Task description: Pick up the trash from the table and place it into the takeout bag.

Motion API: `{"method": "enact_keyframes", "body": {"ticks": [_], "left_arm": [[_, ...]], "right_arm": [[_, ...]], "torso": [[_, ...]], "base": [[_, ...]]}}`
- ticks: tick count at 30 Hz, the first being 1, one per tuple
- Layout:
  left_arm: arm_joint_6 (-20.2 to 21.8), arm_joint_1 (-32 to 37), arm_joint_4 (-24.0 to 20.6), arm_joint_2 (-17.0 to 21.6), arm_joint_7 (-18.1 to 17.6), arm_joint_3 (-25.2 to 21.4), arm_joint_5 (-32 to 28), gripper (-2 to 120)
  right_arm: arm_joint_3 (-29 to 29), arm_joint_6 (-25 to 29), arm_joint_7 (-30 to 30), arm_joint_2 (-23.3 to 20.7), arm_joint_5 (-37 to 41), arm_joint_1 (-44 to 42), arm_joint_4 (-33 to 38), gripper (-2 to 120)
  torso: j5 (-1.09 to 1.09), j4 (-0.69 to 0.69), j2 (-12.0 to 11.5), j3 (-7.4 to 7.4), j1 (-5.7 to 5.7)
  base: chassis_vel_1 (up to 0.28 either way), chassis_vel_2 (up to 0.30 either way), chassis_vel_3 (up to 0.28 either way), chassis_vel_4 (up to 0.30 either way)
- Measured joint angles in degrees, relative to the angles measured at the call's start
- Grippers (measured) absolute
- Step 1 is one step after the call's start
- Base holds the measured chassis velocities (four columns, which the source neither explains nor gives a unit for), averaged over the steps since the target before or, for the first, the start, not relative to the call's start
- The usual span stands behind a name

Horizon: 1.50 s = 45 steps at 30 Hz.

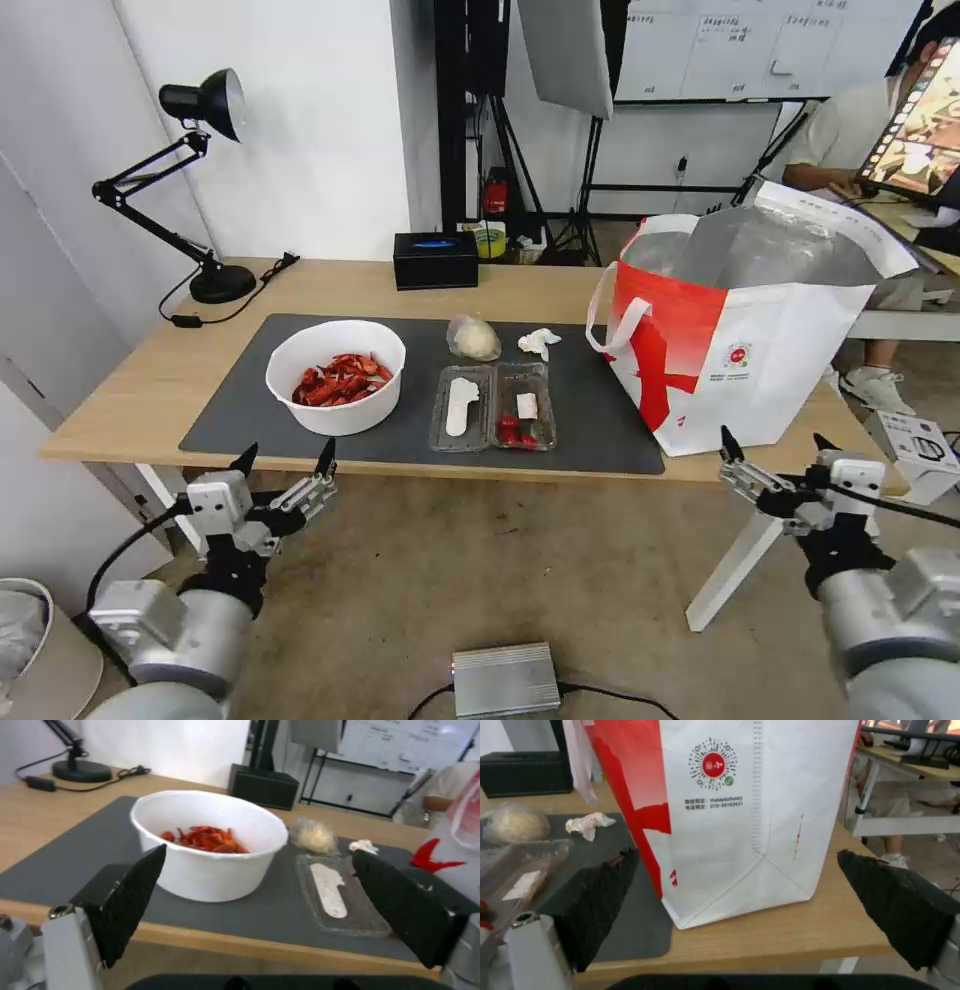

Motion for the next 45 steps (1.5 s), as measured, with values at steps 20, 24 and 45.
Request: {"method": "enact_keyframes", "body": {"ticks": [20,24,45], "left_arm": [[1.03,-4.69,4.69,5.42,0.86,4.13,-6.37,100],[1.1,-5.38,5.29,6.13,0.65,4.69,-9.08,100],[6.84,-13.9,8.72,9.61,-6.78,8.99,-29.82,100]], "right_arm": [[-0.96,-0.18,-1.36,-0.15,0.51,0.33,-0.29,100],[-1.18,0.04,-1.54,-0.01,0.45,0.33,-0.32,100],[-3.85,1.5,-2.71,-0.05,-1.28,0.45,-0.41,100]], "torso": [[-0.02,0.01,0.0,0.0,-0.01],[-0.02,0.0,0.0,0.0,-0.01],[-0.01,0.0,0.0,0.0,-0.01]], "base": [[0.0,0.0,0.0,0.0],[0.0,0.0,0.0,0.0],[0.0,0.0,0.0,0.0]]}}
